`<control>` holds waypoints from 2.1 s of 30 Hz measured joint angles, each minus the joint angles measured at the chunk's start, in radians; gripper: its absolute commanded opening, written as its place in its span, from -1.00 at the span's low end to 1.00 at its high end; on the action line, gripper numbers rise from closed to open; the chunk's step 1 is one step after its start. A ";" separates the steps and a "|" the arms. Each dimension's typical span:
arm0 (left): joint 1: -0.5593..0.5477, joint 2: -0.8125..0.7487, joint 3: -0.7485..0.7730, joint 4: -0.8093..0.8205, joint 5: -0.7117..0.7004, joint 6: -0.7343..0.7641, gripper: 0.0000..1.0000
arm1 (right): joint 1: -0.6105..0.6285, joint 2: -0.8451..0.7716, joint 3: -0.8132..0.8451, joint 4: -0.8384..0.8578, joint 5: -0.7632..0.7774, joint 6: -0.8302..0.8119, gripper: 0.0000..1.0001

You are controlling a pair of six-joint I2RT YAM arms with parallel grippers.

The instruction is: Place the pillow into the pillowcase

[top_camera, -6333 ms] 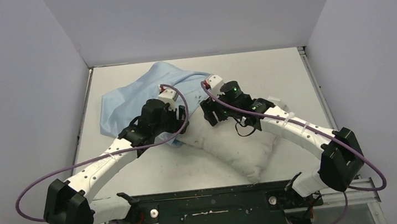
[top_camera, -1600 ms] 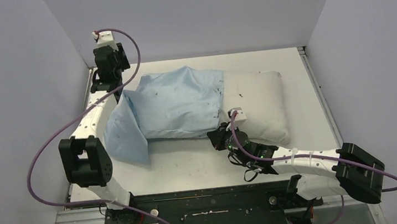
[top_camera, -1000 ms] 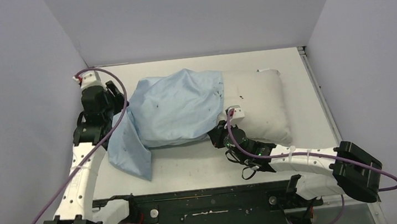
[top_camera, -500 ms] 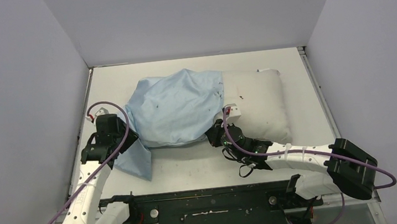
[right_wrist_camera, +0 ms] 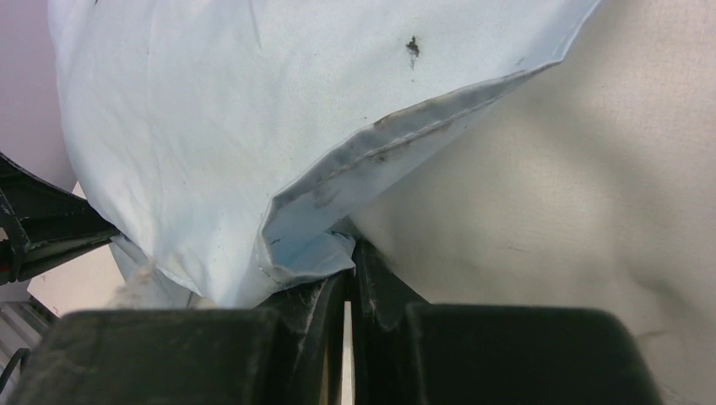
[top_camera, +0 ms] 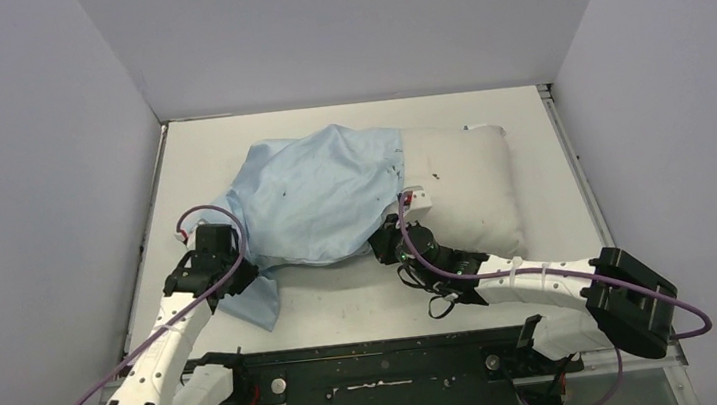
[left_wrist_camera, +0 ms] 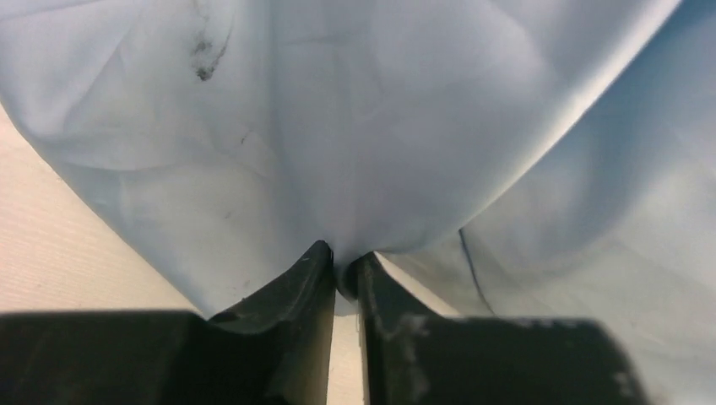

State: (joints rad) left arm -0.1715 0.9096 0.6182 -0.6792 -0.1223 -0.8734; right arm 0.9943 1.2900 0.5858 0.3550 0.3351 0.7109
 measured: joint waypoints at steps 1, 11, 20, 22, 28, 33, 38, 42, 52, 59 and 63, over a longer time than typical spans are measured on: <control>-0.001 0.013 0.000 0.003 -0.005 -0.005 -1.00 | 0.000 0.000 0.000 0.000 0.000 0.000 -1.00; 0.002 0.043 0.182 0.024 -0.403 0.122 -1.00 | -0.006 -0.020 -0.006 -0.015 0.001 -0.002 -1.00; 0.050 0.375 0.469 0.353 -0.836 0.364 -1.00 | -0.008 -0.080 -0.010 -0.068 0.010 -0.033 -1.00; 0.060 0.458 0.503 0.421 -0.861 0.422 -1.00 | -0.010 -0.093 -0.011 -0.077 0.011 -0.038 -1.00; 0.064 0.589 0.578 0.546 -0.871 0.547 -0.35 | -0.020 -0.129 -0.016 -0.089 0.016 -0.038 -1.00; 0.090 0.617 0.674 0.536 -0.836 0.590 -0.05 | -0.025 -0.138 -0.016 -0.098 0.011 -0.043 -1.00; 0.090 0.574 0.697 0.491 -0.684 0.586 -0.04 | -0.026 -0.138 -0.016 -0.100 -0.028 -0.061 -0.96; 0.049 0.428 0.620 0.470 -0.467 0.562 0.01 | -0.040 -0.138 -0.009 -0.115 -0.072 -0.076 -0.65; -0.296 0.335 0.606 0.397 -0.224 0.571 0.08 | -0.151 -0.167 0.100 -0.249 -0.178 -0.130 0.53; -0.506 0.438 0.647 0.393 -0.220 0.600 0.11 | -0.327 -0.248 0.203 -0.409 -0.182 -0.206 0.93; -0.565 0.566 0.718 0.439 -0.239 0.626 0.14 | -0.525 -0.264 0.247 -0.459 -0.241 -0.210 0.96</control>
State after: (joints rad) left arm -0.7361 1.4761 1.3361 -0.2401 -0.3611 -0.2474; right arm 0.4694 1.0256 0.8330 -0.1040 0.0937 0.5007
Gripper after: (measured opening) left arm 0.561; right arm 0.973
